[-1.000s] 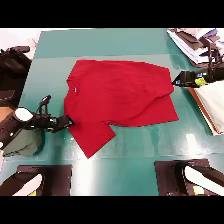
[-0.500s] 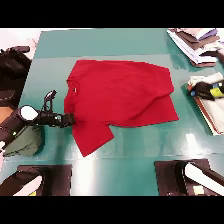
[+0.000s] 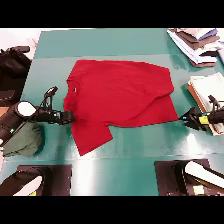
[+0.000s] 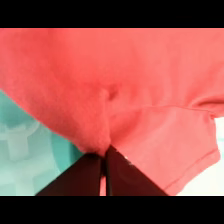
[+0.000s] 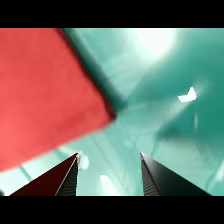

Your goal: Fold the shirts.

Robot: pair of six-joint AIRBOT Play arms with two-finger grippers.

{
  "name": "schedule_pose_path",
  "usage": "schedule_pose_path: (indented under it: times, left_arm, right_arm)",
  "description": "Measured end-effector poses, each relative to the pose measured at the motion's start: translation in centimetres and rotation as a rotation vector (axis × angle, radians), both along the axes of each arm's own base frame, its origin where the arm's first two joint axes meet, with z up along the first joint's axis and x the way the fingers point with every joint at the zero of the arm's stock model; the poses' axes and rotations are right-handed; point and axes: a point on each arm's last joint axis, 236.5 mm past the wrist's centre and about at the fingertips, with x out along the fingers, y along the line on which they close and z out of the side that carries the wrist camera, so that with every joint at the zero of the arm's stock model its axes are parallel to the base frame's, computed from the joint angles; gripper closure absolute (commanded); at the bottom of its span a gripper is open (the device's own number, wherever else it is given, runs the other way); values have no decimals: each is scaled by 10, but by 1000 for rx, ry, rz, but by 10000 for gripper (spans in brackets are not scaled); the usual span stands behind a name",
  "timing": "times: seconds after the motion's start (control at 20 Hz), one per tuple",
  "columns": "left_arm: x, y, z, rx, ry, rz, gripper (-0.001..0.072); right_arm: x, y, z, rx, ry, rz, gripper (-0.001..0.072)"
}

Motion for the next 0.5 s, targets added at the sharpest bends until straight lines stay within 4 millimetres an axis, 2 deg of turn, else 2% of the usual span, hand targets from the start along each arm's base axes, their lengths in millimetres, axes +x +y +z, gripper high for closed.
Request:
schedule_pose_path:
  times: [0.1,0.15,0.2,0.25,0.3,0.4,0.5]
  left_arm:
    - [0,-2,1,-8,2,1,670]
    - [0,-3,2,-13,2,2,670]
    - [0,-3,2,-15,3,4,670]
    - [0,-3,2,-17,3,3,671]
    - [0,-4,3,-19,2,4,671]
    - [4,-5,10,-23,-11,-1,672]
    - [14,-6,32,-26,-69,-8,672]
  right_arm:
    - [12,16,-9,31,-21,-1,283]
    - [17,22,-13,38,-25,3,329]
    - [23,27,-19,30,-35,11,514]
    - [29,32,-24,24,-43,13,641]
    - [33,37,-28,12,-50,31,697]
    - [42,47,-29,-15,-85,66,697]
    - [54,48,-18,-74,-151,111,697]
